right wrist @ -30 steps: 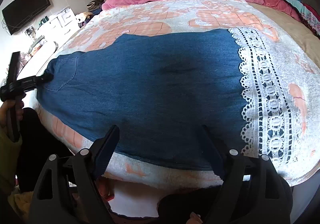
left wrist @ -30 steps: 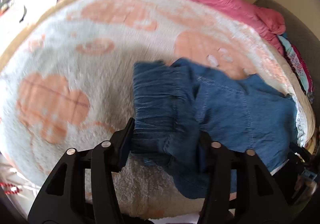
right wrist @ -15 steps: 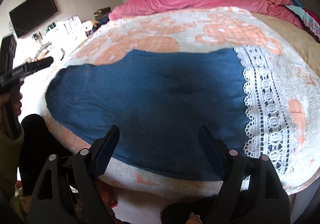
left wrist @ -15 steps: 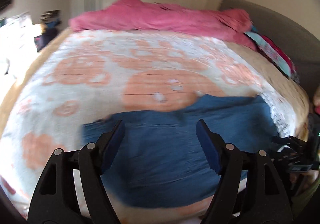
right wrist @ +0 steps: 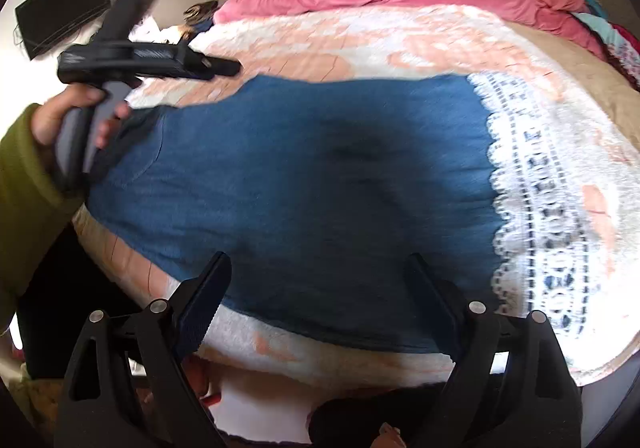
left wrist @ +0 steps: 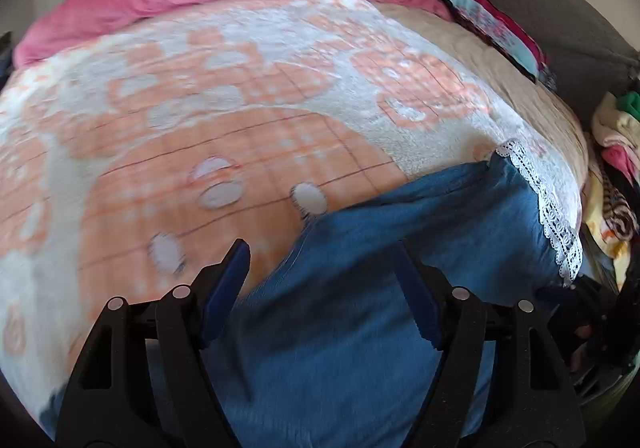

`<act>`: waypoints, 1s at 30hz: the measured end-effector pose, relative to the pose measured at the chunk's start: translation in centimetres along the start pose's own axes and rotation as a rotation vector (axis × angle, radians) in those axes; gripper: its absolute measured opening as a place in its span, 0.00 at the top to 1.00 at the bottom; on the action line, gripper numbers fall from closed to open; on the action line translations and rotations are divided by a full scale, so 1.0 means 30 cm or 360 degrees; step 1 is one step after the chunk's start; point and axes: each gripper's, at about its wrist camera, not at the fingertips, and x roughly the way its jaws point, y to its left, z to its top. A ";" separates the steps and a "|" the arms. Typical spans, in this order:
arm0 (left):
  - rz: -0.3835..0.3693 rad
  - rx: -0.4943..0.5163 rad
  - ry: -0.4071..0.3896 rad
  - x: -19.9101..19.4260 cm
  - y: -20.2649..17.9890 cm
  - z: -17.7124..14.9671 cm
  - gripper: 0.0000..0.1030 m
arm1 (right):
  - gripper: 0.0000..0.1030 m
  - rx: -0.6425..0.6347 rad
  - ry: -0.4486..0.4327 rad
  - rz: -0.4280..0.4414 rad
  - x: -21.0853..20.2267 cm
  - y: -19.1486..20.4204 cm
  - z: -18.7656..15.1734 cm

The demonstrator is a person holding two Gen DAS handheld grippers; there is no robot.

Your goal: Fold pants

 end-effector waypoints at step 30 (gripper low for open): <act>-0.0055 -0.0051 -0.0242 -0.048 0.050 0.002 0.63 | 0.15 0.0218 -0.0184 -0.0058 -0.107 -0.154 0.146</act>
